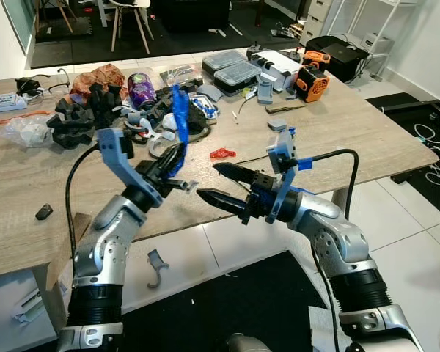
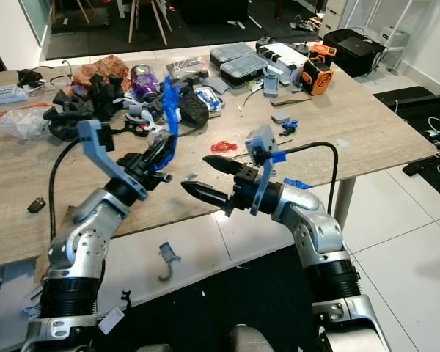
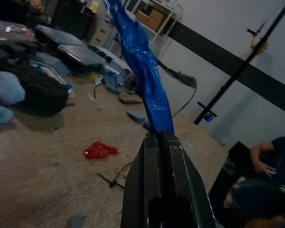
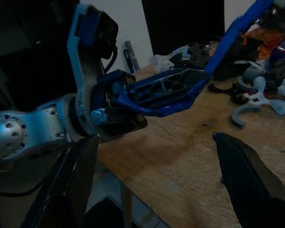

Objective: Picking trash to rubbish bin

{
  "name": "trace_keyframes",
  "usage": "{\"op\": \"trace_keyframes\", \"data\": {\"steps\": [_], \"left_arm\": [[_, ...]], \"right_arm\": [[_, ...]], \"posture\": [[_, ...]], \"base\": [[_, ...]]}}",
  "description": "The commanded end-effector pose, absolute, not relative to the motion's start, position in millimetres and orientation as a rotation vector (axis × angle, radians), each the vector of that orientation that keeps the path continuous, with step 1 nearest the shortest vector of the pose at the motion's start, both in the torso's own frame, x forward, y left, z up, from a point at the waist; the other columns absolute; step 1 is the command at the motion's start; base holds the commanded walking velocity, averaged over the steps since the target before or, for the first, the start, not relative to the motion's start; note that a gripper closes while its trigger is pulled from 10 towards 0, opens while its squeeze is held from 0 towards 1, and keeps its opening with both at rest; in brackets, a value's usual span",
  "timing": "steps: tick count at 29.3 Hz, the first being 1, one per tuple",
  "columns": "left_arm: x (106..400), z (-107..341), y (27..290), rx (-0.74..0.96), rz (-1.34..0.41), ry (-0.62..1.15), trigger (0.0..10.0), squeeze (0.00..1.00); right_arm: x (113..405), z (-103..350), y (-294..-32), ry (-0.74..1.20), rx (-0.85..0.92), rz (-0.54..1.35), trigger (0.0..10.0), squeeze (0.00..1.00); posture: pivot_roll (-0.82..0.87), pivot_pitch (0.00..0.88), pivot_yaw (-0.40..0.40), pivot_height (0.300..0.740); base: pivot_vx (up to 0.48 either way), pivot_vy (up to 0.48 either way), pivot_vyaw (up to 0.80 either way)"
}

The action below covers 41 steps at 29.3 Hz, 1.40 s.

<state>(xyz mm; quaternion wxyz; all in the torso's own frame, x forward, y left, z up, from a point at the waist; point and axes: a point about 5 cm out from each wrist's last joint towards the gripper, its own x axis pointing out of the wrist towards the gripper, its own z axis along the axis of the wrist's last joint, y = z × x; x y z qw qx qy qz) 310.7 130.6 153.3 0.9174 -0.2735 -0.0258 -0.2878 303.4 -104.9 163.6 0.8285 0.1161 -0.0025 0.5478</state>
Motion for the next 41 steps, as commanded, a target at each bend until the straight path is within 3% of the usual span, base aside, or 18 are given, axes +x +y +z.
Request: {"op": "trace_keyframes", "data": {"steps": [1, 34, 41], "left_arm": [[312.7, 149.1, 130.7, -0.579, -0.553, -0.063, 10.0, 0.00], [316.7, 143.1, 131.4, -0.552, -0.524, -0.075, 10.0, 0.00], [317.1, 142.7, 131.3, -0.550, -0.525, -0.076, 10.0, 0.00]], "right_arm": [[303.1, 159.1, -107.3, 0.011, 0.291, 1.146, 10.0, 0.00], [305.0, 154.8, -106.1, 0.051, 0.297, 1.140, 10.0, 0.00], [305.4, 155.3, -105.8, 0.051, 0.297, 1.140, 10.0, 0.00]], "posture": [[0.02, 0.000, -0.045, 0.740], [0.02, 0.000, -0.043, 0.740], [0.02, 0.000, -0.043, 0.740]], "base": [[0.000, 0.000, 0.00], [0.000, 0.000, 0.00], [-0.299, 0.000, 0.00]]}}
